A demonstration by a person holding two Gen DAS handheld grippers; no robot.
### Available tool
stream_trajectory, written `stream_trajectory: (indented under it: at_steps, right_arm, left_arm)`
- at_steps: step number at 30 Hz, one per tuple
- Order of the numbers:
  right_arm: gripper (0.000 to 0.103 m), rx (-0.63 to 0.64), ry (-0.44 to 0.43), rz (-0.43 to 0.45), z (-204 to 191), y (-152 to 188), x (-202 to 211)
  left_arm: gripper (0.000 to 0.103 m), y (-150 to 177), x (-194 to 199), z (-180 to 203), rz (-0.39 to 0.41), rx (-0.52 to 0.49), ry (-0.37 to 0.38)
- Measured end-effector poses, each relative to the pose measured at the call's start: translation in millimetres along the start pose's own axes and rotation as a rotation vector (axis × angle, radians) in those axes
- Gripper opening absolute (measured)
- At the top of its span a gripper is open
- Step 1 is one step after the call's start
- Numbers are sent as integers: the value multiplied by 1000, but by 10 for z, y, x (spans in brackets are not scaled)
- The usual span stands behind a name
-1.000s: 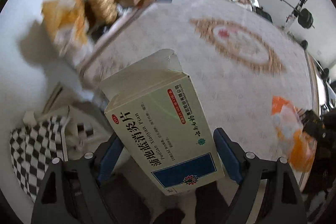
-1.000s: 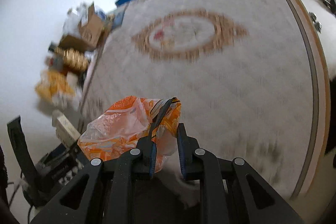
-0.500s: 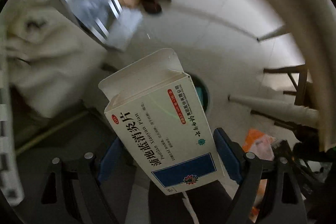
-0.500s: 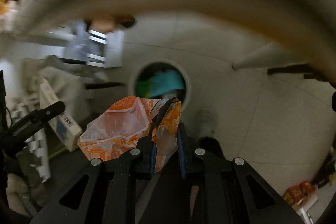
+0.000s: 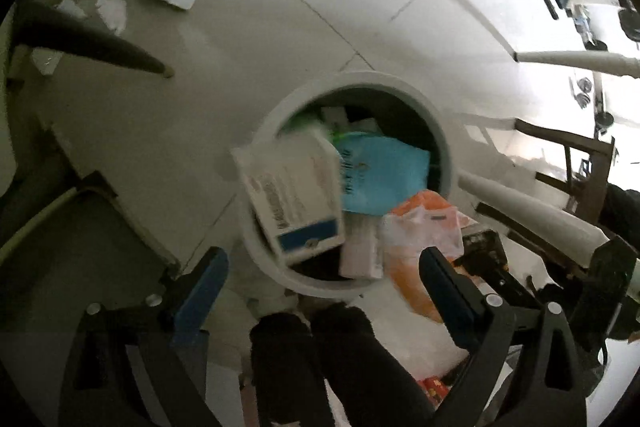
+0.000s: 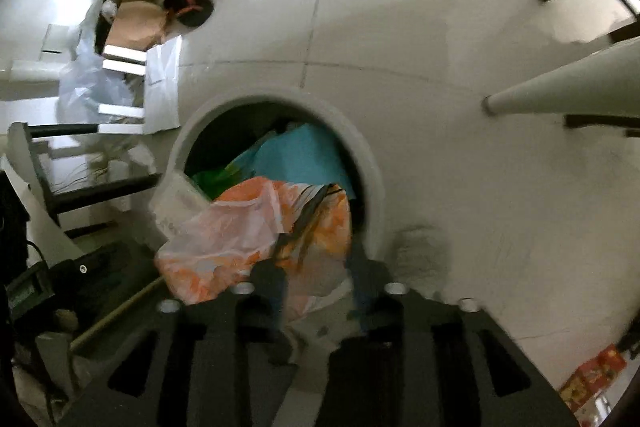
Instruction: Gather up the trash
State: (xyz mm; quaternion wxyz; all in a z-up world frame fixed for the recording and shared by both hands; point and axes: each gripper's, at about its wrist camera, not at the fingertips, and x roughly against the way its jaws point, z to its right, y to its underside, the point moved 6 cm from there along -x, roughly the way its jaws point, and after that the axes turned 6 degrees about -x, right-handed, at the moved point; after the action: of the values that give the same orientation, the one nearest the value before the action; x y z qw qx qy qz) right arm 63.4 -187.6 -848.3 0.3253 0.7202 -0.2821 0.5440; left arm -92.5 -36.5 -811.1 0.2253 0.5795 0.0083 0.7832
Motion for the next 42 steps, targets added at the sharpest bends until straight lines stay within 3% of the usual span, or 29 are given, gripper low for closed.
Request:
stream_trajectory:
  at_steps: [1,3,4,9,14,21,24,30,36,42]
  right_arm:
    - [69,9,-4,-2,-21,16,4]
    - [98,48,20,0,-60,75,76]
    - [101,72,33,6,-86,109,134]
    - [101,166,70,48,-190,334,653]
    - [101,212,127,72,-160,512,1396]
    - [101,201,108,79,-176,728,2560]
    - [101,168,61,66,-228,835,3092]
    - [101,88,-47,56,-426,1169,4197]
    - [101,2,-137,112,-672,1571,5096]
    - [101,-36,-193,196,-896,1942,5763]
  left_arm:
    - [98,57,37,-42,6,-1,-27]
    - [98,143,163,-50,34,-13,-84]
    - [98,179,249,-53,52,-24,-126]
    - [98,456,803,115,125,-121,-319]
    - [98,695,1268,402,133,-178,-394]
    - [98,959,2130,1034,160,-311,-429]
    - [98,1038,2494,1279,165,-367,-412]
    - [98,1231,3362,1781,157,-518,-301]
    - [98,1435,4032,2073,179,-670,-212]
    - [98,1629,4628,2235,199,-746,-105]
